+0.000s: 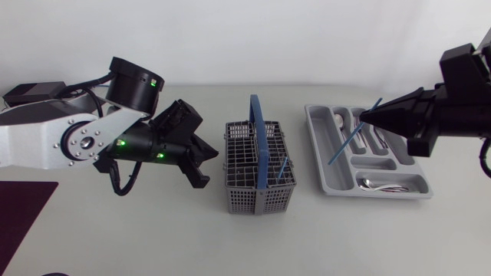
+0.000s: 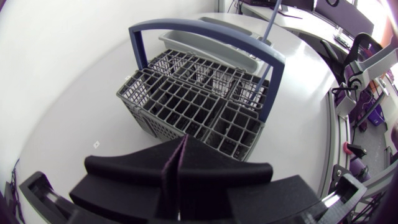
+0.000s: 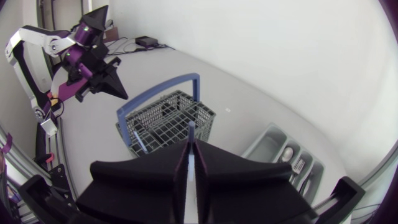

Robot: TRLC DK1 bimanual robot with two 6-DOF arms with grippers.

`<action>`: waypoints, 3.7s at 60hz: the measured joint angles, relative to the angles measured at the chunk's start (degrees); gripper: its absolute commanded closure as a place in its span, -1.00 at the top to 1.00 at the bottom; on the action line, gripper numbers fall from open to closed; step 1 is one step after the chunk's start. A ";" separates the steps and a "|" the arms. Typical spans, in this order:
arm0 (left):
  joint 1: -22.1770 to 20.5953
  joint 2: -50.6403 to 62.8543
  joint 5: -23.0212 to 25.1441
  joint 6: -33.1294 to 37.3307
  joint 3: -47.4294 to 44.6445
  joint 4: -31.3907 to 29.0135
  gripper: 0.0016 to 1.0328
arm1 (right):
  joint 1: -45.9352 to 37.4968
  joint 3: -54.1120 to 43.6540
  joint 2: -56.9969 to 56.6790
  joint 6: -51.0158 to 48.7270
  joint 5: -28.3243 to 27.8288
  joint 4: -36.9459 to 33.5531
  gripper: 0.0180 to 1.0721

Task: Unload the cutlery basket into the drawer organizer.

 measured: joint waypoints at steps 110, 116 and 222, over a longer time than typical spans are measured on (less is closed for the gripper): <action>-2.62 0.35 -0.22 0.00 -0.66 -0.48 -0.72 | 6.14 -5.46 17.49 -1.14 0.26 14.47 0.24; -2.64 0.35 -0.24 0.00 -0.66 -0.66 -0.72 | 11.34 -12.37 11.54 -5.73 0.26 14.62 0.24; -3.72 -0.15 -0.92 0.00 -0.68 -0.90 -0.72 | 22.05 -8.07 1.33 2.80 5.11 18.16 -0.88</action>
